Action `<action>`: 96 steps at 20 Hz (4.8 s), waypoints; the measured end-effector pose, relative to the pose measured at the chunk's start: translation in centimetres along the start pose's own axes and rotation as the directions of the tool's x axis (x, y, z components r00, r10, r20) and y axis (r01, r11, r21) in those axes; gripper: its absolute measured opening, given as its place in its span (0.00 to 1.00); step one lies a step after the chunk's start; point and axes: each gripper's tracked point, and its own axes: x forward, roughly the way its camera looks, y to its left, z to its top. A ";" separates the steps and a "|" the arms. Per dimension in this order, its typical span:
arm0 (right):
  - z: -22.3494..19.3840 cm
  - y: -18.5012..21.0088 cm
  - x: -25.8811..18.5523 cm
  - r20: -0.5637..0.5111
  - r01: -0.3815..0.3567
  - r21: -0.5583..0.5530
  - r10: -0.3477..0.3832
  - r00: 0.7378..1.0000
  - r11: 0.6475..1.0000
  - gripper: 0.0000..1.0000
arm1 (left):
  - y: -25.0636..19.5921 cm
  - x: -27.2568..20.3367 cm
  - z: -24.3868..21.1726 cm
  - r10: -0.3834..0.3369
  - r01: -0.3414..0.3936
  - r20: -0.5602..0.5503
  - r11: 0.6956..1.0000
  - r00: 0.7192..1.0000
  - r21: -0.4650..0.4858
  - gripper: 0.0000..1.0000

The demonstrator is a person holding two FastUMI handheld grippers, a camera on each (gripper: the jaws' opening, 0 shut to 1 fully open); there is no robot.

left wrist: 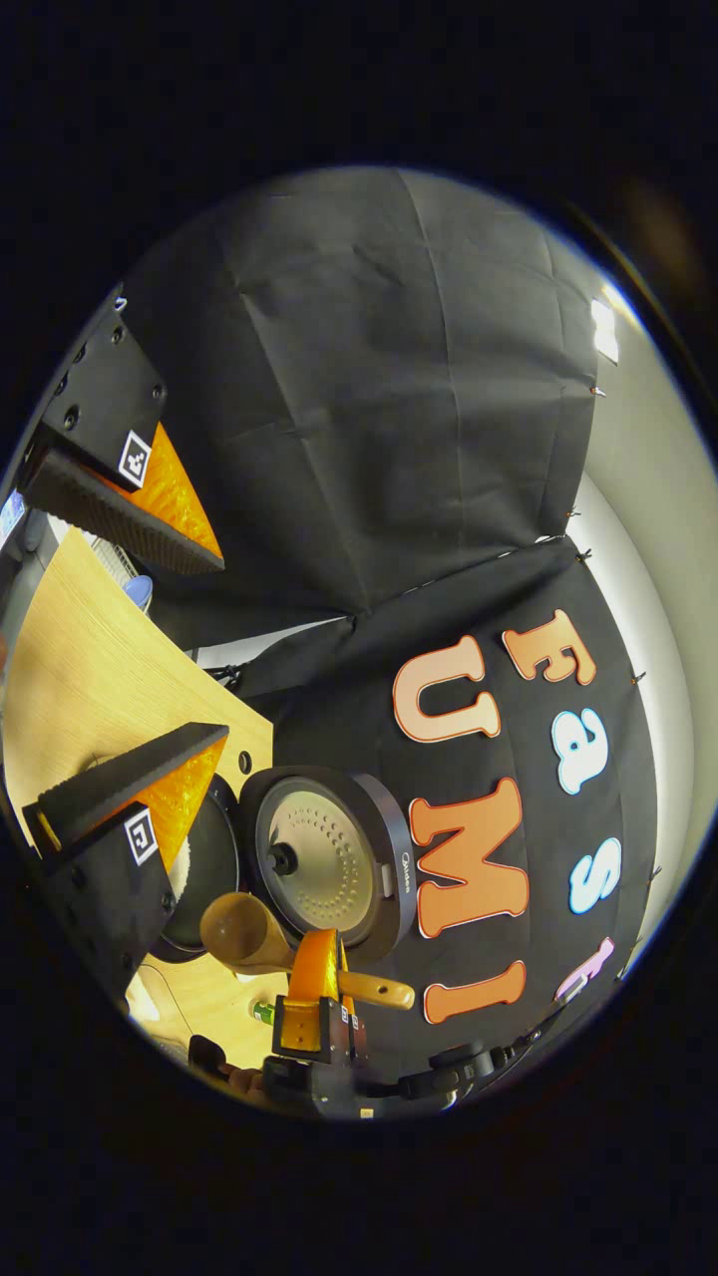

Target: Close the left gripper, press the button to open the rice cooker; take a wooden spoon from the chopstick holder with the right hand, scoop a spoonful of rice and pour it into the rice cooker, then put the wooden spoon back into the chopstick holder.

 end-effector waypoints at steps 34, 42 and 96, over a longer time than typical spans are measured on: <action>-11.4 -29.8 -23.8 -0.201 0.558 0.348 -0.522 0.829 0.753 0.10 | -16.2 -4.2 1.4 -0.194 0.196 -0.057 0.980 0.979 0.025 1.00; -18.6 -31.2 -24.8 -0.316 0.628 0.336 -0.544 0.777 0.702 0.10 | -17.7 -4.1 1.7 -0.189 0.191 -0.058 0.981 0.980 0.044 1.00; -7.1 -28.0 -27.1 -0.145 0.576 0.097 -0.561 0.815 0.811 0.91 | -22.0 3.9 -8.3 -0.282 0.419 -0.898 0.899 0.337 -0.125 0.97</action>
